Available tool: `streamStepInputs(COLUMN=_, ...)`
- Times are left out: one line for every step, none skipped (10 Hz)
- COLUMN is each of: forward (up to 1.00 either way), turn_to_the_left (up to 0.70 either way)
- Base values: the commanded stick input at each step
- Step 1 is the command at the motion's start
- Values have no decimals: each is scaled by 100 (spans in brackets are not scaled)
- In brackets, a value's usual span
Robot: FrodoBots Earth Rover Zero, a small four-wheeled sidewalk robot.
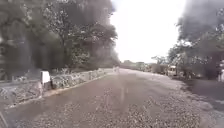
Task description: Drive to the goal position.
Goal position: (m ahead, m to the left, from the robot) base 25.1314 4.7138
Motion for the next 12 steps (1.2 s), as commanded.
streamStepInputs(forward=70, turn_to_the_left=0)
streamStepInputs(forward=70, turn_to_the_left=0)
streamStepInputs(forward=70, turn_to_the_left=0)
streamStepInputs(forward=70, turn_to_the_left=0)
streamStepInputs(forward=70, turn_to_the_left=0)
streamStepInputs(forward=70, turn_to_the_left=0)
streamStepInputs(forward=70, turn_to_the_left=0)
streamStepInputs(forward=70, turn_to_the_left=0)
streamStepInputs(forward=70, turn_to_the_left=0)
streamStepInputs(forward=70, turn_to_the_left=0)
streamStepInputs(forward=70, turn_to_the_left=0)
streamStepInputs(forward=70, turn_to_the_left=0)
